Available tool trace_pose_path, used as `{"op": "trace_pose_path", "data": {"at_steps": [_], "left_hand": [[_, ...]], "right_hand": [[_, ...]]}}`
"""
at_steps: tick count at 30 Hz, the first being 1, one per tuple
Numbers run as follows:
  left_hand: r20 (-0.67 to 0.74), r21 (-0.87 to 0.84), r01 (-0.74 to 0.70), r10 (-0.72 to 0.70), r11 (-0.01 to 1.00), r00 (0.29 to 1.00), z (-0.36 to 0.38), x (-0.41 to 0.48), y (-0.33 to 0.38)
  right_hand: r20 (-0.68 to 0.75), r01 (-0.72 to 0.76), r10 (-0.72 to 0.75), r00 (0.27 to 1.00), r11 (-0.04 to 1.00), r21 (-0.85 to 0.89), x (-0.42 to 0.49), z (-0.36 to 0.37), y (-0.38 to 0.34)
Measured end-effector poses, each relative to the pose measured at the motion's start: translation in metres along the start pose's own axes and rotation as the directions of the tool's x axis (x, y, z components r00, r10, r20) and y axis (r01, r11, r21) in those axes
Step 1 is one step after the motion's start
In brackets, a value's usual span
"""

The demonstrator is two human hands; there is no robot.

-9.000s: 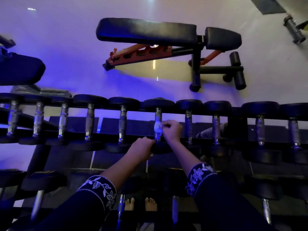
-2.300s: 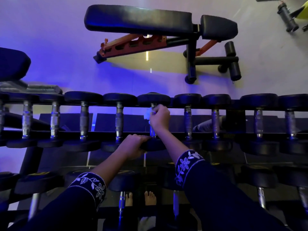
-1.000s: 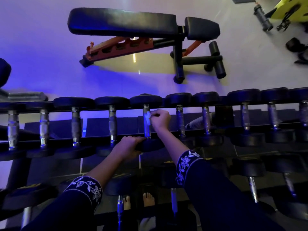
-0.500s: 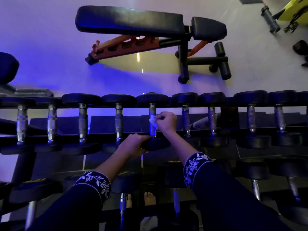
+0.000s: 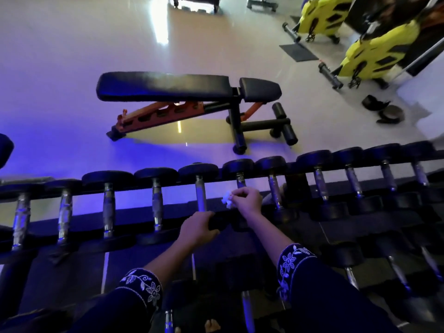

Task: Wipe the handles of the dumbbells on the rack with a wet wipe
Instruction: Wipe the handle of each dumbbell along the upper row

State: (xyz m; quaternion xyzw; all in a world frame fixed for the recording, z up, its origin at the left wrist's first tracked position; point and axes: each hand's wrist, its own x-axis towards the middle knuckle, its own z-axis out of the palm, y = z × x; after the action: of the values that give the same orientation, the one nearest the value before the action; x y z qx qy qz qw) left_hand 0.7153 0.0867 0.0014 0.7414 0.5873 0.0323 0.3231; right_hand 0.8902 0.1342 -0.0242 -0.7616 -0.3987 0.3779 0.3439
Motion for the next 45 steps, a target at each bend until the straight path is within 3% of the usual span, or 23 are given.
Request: {"op": "trace_pose_path", "data": {"at_steps": [6, 12, 17, 21, 26, 31, 34, 40, 45], "left_hand": [[-0.001, -0.04, -0.061, 0.061, 0.997, 0.998, 0.012, 0.016, 0.049], [0.104, 0.018, 0.02, -0.022, 1.0, 0.994, 0.049, 0.052, 0.085], [0.246, 0.161, 0.106, -0.144, 0.981, 0.959, 0.069, 0.073, 0.097], [0.25, 0.25, 0.101, -0.165, 0.963, 0.954, 0.081, 0.081, 0.1], [0.282, 0.295, 0.075, -0.162, 0.953, 0.946, 0.083, 0.089, 0.103], [0.291, 0.26, 0.027, -0.105, 0.965, 0.951, 0.078, 0.09, 0.098], [0.294, 0.272, -0.008, -0.075, 0.962, 0.953, 0.075, 0.093, 0.099], [0.282, 0.244, 0.019, -0.089, 0.97, 0.955, 0.075, 0.089, 0.097], [0.294, 0.246, -0.005, -0.07, 0.969, 0.953, 0.072, 0.09, 0.095]], "right_hand": [[-0.023, -0.003, 0.004, 1.0, 0.999, 0.038, 0.013, -0.035, -0.006], [0.074, 0.062, -0.053, 0.996, 0.991, -0.12, 0.036, -0.057, 0.001], [0.288, 0.231, -0.165, 0.943, 0.95, -0.211, 0.058, -0.06, 0.01], [0.324, 0.301, -0.204, 0.924, 0.911, -0.284, 0.066, -0.048, 0.014], [0.415, 0.542, -0.382, 0.826, 0.738, -0.401, 0.07, -0.048, 0.029], [0.423, 0.492, -0.335, 0.842, 0.798, -0.347, 0.058, -0.062, 0.05], [0.448, 0.532, -0.362, 0.818, 0.773, -0.346, 0.068, -0.059, 0.035], [0.211, 0.359, -0.302, 0.93, 0.869, -0.34, 0.107, -0.043, 0.005], [0.341, 0.426, -0.323, 0.883, 0.856, -0.293, 0.063, -0.058, 0.038]]}}
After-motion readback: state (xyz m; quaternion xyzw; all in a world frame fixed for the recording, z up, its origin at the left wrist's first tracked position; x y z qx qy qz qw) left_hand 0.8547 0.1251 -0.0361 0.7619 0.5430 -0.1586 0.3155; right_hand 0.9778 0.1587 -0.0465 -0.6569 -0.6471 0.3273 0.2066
